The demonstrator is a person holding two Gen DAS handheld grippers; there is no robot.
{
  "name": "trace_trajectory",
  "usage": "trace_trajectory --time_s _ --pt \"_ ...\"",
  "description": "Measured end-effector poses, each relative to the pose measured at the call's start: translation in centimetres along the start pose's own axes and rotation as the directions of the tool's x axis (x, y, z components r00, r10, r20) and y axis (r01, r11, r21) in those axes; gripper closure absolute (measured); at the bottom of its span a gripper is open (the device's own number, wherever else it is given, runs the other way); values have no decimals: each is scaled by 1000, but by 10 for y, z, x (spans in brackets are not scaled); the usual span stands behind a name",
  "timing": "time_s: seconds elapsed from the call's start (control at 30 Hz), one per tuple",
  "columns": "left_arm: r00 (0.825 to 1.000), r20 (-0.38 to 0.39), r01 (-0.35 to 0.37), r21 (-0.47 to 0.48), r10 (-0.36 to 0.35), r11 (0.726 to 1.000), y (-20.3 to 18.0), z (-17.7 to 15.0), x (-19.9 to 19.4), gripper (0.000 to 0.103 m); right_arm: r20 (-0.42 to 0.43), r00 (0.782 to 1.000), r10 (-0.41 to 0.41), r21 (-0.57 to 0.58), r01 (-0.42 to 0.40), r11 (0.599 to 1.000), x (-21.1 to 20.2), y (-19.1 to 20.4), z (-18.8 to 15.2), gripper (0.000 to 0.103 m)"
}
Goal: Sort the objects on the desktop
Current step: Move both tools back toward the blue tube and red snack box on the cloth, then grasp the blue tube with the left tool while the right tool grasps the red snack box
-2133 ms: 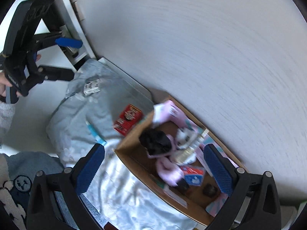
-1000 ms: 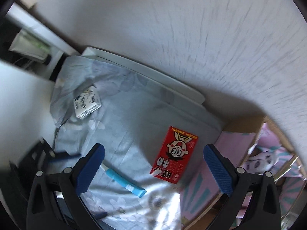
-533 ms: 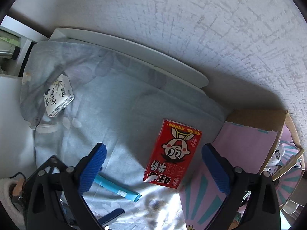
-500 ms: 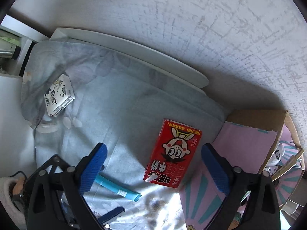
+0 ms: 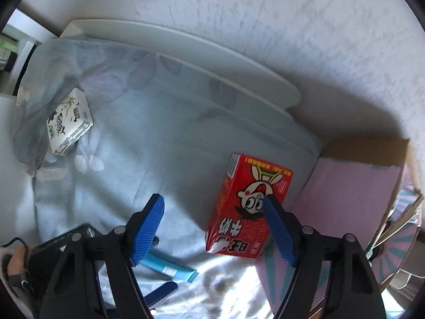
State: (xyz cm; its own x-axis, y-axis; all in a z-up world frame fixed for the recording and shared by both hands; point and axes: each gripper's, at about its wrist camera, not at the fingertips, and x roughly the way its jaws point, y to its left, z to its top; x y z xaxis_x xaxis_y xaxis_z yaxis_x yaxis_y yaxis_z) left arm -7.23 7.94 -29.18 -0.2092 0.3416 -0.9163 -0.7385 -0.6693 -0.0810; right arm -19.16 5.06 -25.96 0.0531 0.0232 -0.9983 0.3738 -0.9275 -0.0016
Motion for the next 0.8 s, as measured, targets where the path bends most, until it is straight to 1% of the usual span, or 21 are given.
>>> trace_trajectory --time_s 0.13,0.2,0.37,0.53,0.6,0.67,0.7,0.8 --pt "1000 1 1 2 -1 1000 3 -1 -2 53 -1 1000 -12 12 12 1000 0 0 1 30" --pt "1000 -2 -4 5 4 1000 4 -3 -3 54 12 1000 -18 30 18 999 -2 -2 0 32" --pt "1000 -3 -20 31 20 999 -1 -5 -3 54 21 992 -123 41 122 992 -1 -7 -3 33" --pt "1000 -6 -17 33 17 999 0 -6 -6 54 8 986 -169 36 169 985 9 -4 -4 32" --pt "1000 -8 -16 34 17 999 0 -6 -7 56 2 981 -192 26 192 981 15 -3 -4 33" --pt "1000 -9 -21 35 21 999 2 -7 -7 61 0 983 -183 33 183 983 18 -4 -5 33" --pt "1000 -8 -23 33 23 999 1 -7 -7 63 5 986 -165 42 164 985 17 -6 -5 33" --pt "1000 -17 -17 26 17 1000 6 -7 -9 67 -13 994 -112 50 113 992 18 -12 -4 35"
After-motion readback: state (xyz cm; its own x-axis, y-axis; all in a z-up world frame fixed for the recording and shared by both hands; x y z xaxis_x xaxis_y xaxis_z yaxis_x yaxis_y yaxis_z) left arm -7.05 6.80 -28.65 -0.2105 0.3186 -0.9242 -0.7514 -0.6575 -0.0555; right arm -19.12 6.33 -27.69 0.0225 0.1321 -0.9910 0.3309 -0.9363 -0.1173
